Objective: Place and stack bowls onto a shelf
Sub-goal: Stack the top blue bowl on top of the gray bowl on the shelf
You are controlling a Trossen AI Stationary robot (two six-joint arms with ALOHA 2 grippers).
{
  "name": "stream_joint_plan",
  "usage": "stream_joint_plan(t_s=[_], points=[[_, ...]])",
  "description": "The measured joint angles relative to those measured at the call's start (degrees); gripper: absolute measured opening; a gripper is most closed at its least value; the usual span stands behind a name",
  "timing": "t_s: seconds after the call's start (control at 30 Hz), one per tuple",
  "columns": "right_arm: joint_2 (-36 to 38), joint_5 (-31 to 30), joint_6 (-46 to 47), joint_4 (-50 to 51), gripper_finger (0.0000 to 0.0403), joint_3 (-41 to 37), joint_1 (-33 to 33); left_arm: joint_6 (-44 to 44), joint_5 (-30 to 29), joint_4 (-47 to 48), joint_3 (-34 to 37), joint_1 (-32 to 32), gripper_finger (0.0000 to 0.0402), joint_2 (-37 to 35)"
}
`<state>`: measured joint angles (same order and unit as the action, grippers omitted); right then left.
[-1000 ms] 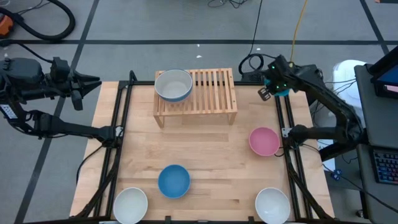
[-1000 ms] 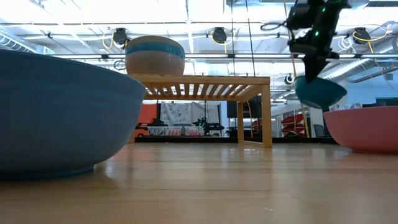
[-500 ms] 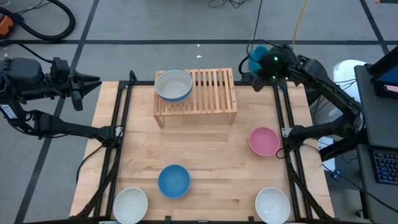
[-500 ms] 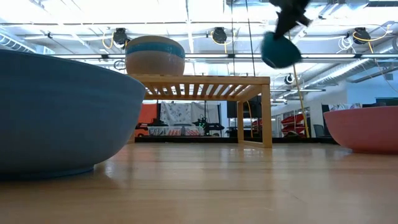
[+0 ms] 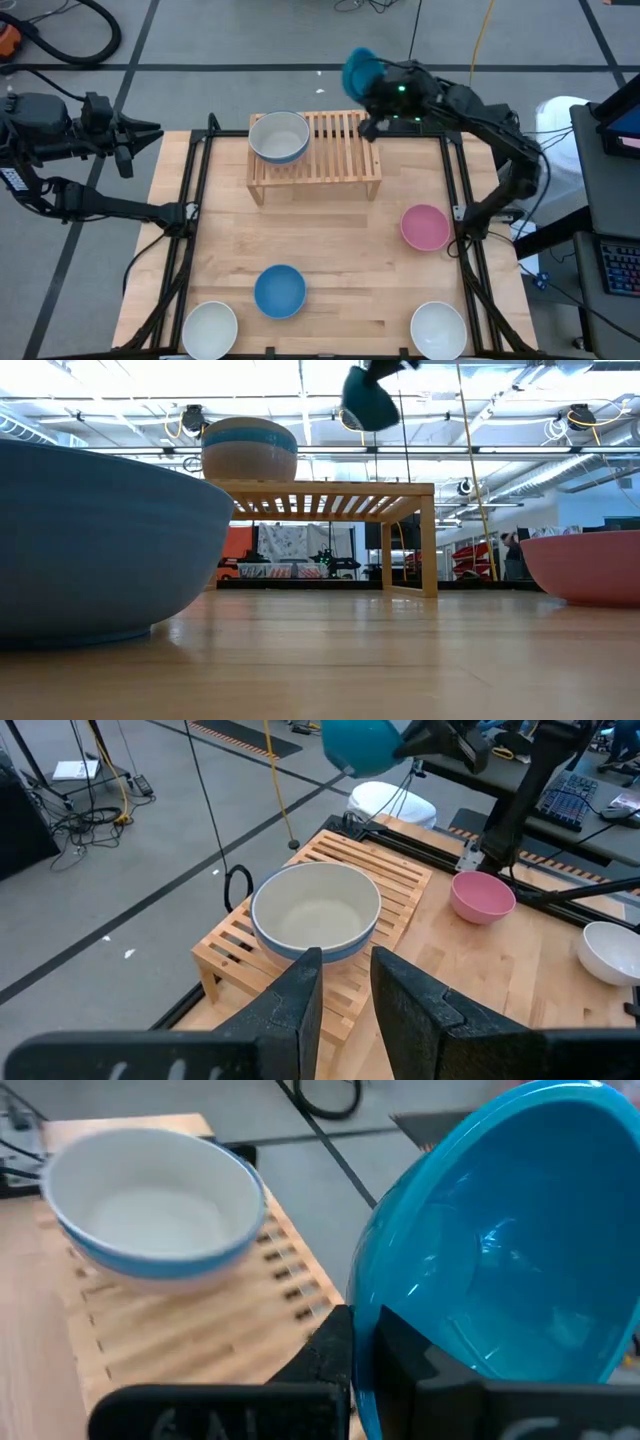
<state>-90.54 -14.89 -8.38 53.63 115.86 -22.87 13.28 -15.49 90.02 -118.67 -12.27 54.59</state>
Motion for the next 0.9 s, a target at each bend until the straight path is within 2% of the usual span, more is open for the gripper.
stream_joint_plan(t_s=[0.17, 0.27, 0.43, 0.57, 0.67, 0.9], points=[[-6.34, 0.12, -2.41, -0.13, 0.0006, 5.77, 3.37, 0.02, 0.44, 0.00, 0.00, -0.01, 0.0095, 0.00], [-8.75, 0.79, -4.12, -2.94, 0.0006, 6.55, 5.28, 0.02, 0.44, 0.00, 0.00, -0.02, 0.0095, 0.00], [-11.70, 7.51, -6.85, -9.79, 0.0006, 6.55, 7.53, 0.02, 0.45, 0.00, 0.00, 0.00, 0.0095, 0.00], [-13.68, 10.51, -7.31, -12.37, 0.0006, 6.56, 8.42, 0.02, 0.46, -0.01, 0.00, -0.01, 0.0095, 0.00], [-14.83, 13.75, -7.32, -12.24, 0.0006, 6.58, 8.37, 0.12, 0.46, 0.00, 0.00, -0.02, 0.0095, 0.00], [-16.85, 15.23, -7.63, -9.58, 0.0006, 6.58, 8.22, 0.13, 0.50, 0.00, 0.00, -0.02, 0.0095, 0.00]])
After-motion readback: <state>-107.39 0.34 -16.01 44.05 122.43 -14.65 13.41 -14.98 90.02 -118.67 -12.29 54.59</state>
